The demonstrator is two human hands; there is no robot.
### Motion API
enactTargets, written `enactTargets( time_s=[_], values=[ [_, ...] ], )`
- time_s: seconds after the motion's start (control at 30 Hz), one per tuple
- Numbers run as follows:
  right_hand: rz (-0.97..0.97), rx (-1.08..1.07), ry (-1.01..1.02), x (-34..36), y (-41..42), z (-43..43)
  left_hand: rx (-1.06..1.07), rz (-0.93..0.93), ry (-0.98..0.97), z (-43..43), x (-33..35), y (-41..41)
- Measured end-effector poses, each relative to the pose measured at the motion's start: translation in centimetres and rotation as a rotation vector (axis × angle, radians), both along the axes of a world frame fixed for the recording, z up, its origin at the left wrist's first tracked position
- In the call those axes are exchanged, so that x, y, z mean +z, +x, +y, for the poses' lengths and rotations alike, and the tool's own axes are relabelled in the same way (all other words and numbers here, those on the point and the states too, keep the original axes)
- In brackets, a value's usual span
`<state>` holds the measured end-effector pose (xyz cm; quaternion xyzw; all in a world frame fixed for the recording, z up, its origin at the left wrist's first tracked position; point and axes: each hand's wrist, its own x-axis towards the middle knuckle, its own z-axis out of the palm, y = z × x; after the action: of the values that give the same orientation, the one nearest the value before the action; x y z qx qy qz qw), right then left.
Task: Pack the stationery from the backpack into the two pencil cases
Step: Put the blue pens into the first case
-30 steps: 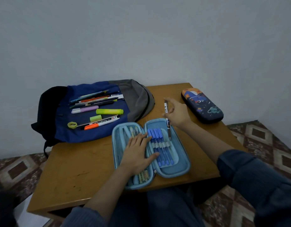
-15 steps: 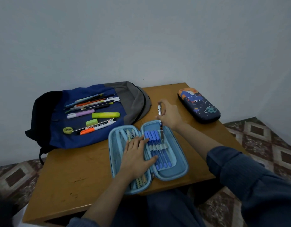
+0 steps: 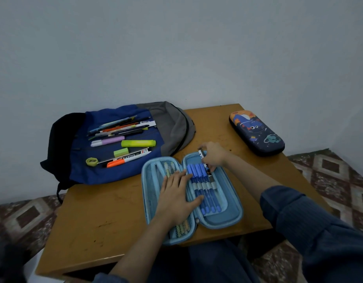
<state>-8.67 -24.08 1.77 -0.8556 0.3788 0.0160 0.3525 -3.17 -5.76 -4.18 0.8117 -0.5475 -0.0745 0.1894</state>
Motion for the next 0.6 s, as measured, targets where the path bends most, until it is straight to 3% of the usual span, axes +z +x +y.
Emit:
enactTargets(
  time_s=[0.23,0.6],
  values=[
    [0.099,0.060,-0.181,-0.06,-0.11,0.32,0.004,-0.003,-0.003,-0.02,0.20,-0.15],
    [0.124,0.018,-0.150,0.14,-0.65,0.47,0.011,-0.006,-0.007,0.02,0.18,-0.15]
  ],
)
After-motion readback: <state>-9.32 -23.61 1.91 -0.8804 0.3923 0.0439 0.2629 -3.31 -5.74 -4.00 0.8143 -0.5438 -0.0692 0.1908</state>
